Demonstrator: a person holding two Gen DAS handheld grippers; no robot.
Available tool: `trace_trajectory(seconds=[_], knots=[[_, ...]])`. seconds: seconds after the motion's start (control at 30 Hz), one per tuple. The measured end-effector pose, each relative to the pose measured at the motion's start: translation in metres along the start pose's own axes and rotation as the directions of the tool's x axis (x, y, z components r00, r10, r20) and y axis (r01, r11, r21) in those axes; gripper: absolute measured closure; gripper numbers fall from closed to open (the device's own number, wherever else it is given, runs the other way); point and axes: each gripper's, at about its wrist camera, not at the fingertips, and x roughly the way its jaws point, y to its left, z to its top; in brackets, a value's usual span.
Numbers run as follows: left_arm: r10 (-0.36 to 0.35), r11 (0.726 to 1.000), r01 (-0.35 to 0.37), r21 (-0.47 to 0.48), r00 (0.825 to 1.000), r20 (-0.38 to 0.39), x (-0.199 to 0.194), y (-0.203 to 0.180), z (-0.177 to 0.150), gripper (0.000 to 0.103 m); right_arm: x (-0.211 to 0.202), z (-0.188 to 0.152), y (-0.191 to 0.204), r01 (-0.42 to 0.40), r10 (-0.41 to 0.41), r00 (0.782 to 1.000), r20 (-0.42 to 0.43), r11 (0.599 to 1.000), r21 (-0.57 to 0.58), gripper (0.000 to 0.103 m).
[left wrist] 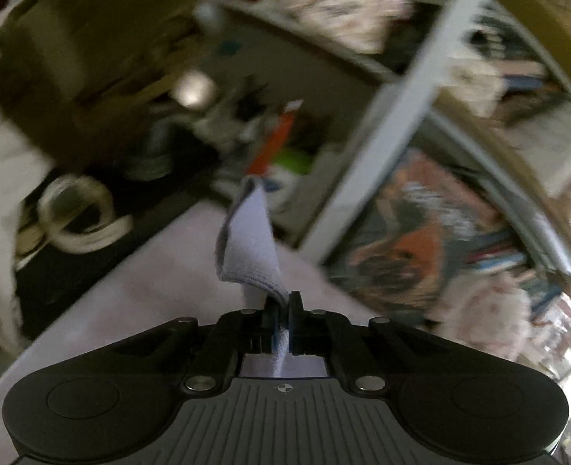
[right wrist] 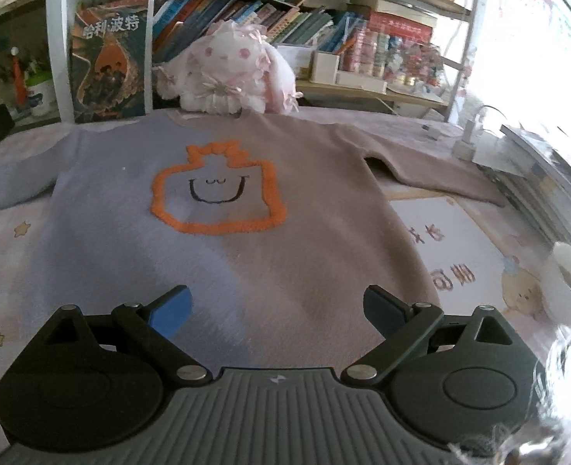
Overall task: Fold clothes
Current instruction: 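Lift the sleeve with the left gripper across the sweater body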
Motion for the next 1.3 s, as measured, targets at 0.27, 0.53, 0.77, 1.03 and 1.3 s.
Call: trace_trajectory(seconds=[0.27,0.53,0.77,1.03,1.3], knots=[[-0.066,0.994,0.063,0.091,0.997,0.033,-0.011,-0.118,-0.021,0.100,0.020,0.019,-0.056,-0.168,0.170,0.985,0.016,0.982,-0.088,0.007],[-0.112,0.977,0.105,0.186,0.993,0.027,0.006,-0.220,-0.053,0.100,0.040,0.028,-0.110,-0.305,0.304,0.952,-0.024,0.943,-0.134,0.007],[-0.112,0.962,0.114,0.250,0.993,-0.025,0.036,-0.282,-0.087,0.100,0.049,0.027,-0.142,-0.360,0.356,0.933,-0.051,0.921,-0.151,0.007],[-0.075,0.949,0.100,0.300,0.993,-0.091,0.071,-0.326,-0.124,0.100,0.058,0.025,-0.166,-0.376,0.369,0.927,-0.073,0.917,-0.134,0.007],[0.000,0.932,0.058,0.358,0.987,-0.161,0.101,-0.340,-0.160,0.100,0.060,0.021,-0.175,-0.374,0.364,0.927,-0.092,0.919,-0.127,0.007]])
